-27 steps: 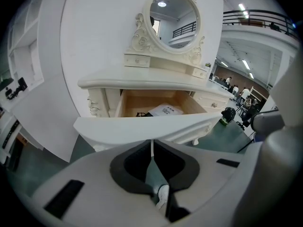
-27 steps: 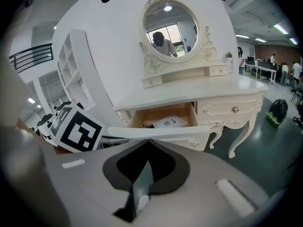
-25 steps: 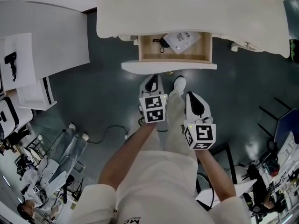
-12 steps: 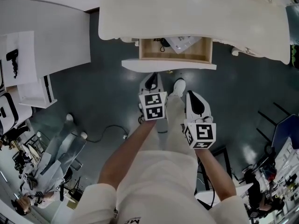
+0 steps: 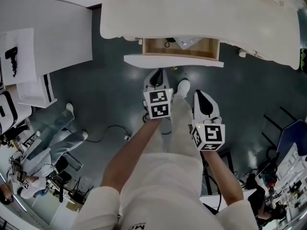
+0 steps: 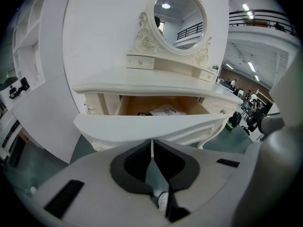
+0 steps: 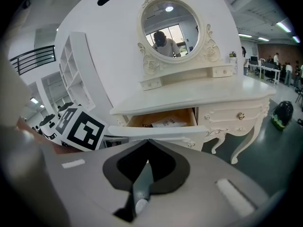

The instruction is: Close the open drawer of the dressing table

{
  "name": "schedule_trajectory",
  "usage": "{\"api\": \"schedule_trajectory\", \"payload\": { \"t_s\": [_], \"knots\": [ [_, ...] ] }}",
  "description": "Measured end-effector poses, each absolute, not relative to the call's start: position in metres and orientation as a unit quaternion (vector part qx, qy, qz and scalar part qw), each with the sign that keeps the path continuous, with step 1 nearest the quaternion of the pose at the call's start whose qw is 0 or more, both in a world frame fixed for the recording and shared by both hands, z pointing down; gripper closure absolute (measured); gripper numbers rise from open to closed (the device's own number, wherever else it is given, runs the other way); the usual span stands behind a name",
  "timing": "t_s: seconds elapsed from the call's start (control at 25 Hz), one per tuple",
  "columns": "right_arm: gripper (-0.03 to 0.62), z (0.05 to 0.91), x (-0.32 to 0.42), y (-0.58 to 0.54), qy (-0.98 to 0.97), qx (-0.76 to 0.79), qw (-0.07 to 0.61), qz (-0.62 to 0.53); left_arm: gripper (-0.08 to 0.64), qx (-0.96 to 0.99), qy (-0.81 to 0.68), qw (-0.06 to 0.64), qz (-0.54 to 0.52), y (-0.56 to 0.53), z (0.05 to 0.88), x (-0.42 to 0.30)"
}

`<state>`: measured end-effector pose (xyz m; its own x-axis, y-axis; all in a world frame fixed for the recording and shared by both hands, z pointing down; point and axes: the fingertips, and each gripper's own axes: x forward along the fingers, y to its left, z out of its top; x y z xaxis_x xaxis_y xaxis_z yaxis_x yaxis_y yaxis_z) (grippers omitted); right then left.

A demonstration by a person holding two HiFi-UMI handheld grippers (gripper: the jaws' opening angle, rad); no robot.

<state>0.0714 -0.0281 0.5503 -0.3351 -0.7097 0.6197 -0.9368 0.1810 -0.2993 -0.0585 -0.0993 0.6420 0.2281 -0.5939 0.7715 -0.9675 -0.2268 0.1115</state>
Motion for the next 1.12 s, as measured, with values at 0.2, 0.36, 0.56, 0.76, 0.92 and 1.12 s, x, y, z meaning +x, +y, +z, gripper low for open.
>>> {"api": "schedule_trajectory", "payload": {
  "t_s": [0.2,0.36,0.56,0.76,0.92,1.12],
  "knots": [
    [0.592,0.553,0.072,-0.036,-0.745,0.551,0.169,0.335,0.537,0.724,-0.540,0.303,0.305,-0.109,0.642,-0.060],
    [0.592,0.552,0.074,-0.042,-0.747,0.552,0.167,0.331,0.537,0.724,-0.542,0.299,0.303,-0.116,0.640,-0.058],
    [0.592,0.552,0.078,-0.048,-0.750,0.549,0.165,0.329,0.537,0.724,-0.547,0.296,0.299,-0.125,0.640,-0.053],
    [0.592,0.551,0.073,-0.055,-0.752,0.546,0.164,0.332,0.537,0.724,-0.546,0.295,0.301,-0.134,0.642,-0.054],
    [0.592,0.553,0.073,-0.059,-0.751,0.545,0.163,0.335,0.537,0.725,-0.543,0.295,0.304,-0.138,0.646,-0.054],
    [0.592,0.554,0.073,-0.066,-0.750,0.545,0.164,0.336,0.537,0.725,-0.544,0.294,0.303,-0.145,0.648,-0.054]
  ]
}}
